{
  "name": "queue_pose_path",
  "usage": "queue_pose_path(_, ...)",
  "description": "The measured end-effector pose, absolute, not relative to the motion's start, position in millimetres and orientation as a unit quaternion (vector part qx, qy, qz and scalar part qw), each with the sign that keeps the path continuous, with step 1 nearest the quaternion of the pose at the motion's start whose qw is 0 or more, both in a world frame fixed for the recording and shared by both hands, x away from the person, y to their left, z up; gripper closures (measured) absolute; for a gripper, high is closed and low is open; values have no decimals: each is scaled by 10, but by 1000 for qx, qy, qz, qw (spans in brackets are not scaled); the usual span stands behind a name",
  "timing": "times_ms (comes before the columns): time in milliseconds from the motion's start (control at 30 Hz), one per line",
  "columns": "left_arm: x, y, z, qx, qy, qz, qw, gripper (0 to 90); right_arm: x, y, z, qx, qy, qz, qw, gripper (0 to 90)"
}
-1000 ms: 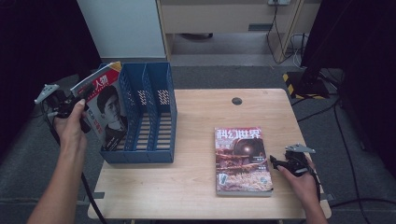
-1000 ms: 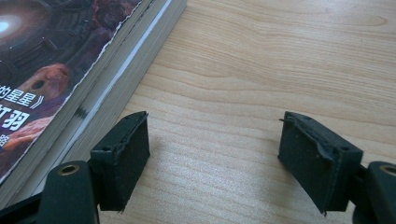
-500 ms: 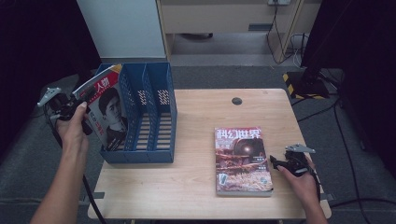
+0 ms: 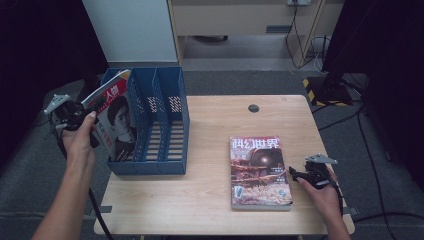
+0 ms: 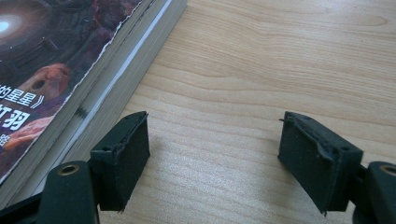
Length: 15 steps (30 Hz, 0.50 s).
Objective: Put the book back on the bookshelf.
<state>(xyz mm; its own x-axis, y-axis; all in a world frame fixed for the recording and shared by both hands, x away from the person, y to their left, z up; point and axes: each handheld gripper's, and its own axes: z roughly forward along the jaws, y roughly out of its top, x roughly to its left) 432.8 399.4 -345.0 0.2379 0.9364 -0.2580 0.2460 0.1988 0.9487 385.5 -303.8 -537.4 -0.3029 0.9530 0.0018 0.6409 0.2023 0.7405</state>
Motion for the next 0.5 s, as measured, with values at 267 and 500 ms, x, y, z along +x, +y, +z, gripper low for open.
queue_pose_path(267,4308,4049,-3503,579,545,309,522,828,3855,-3038,-5374,540,738,327,238,243)
queue_pose_path(500,4290,4083,-3495,585,549,312,508,832,3855,-3038,-5374,540,738,327,238,244)
